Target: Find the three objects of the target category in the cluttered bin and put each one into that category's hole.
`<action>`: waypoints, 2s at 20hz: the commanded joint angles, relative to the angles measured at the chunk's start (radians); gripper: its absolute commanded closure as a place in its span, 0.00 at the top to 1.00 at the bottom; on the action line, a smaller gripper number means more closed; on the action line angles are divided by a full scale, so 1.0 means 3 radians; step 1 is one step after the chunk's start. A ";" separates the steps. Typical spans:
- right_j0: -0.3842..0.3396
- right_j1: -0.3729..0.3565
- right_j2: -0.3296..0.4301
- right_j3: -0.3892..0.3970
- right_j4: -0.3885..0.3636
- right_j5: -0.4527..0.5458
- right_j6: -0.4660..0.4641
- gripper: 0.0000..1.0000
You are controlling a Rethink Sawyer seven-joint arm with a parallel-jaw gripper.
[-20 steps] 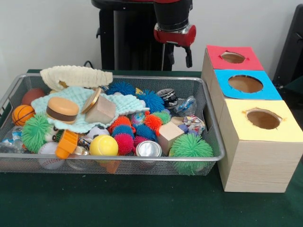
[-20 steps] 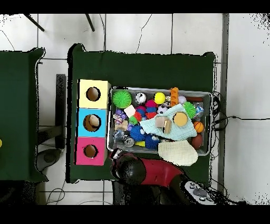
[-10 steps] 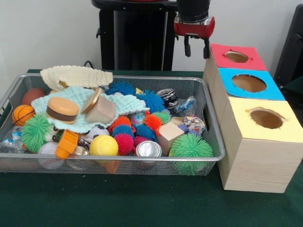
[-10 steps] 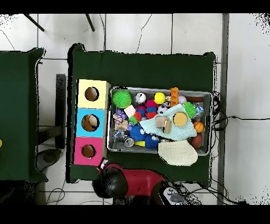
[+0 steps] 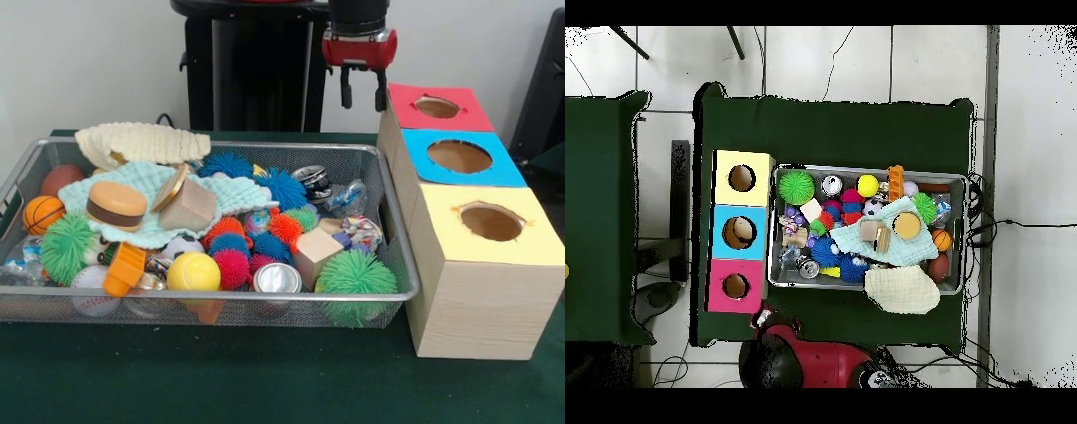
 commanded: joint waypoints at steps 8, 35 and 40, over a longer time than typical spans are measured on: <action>-0.0175 0.0810 0.0158 -0.0751 0.0329 0.0422 0.0405 1.00; 0.0356 0.0526 -0.0137 0.0020 0.0359 0.0752 0.0626 1.00; 0.0462 0.0686 -0.0172 0.0000 0.0341 0.0438 0.0670 1.00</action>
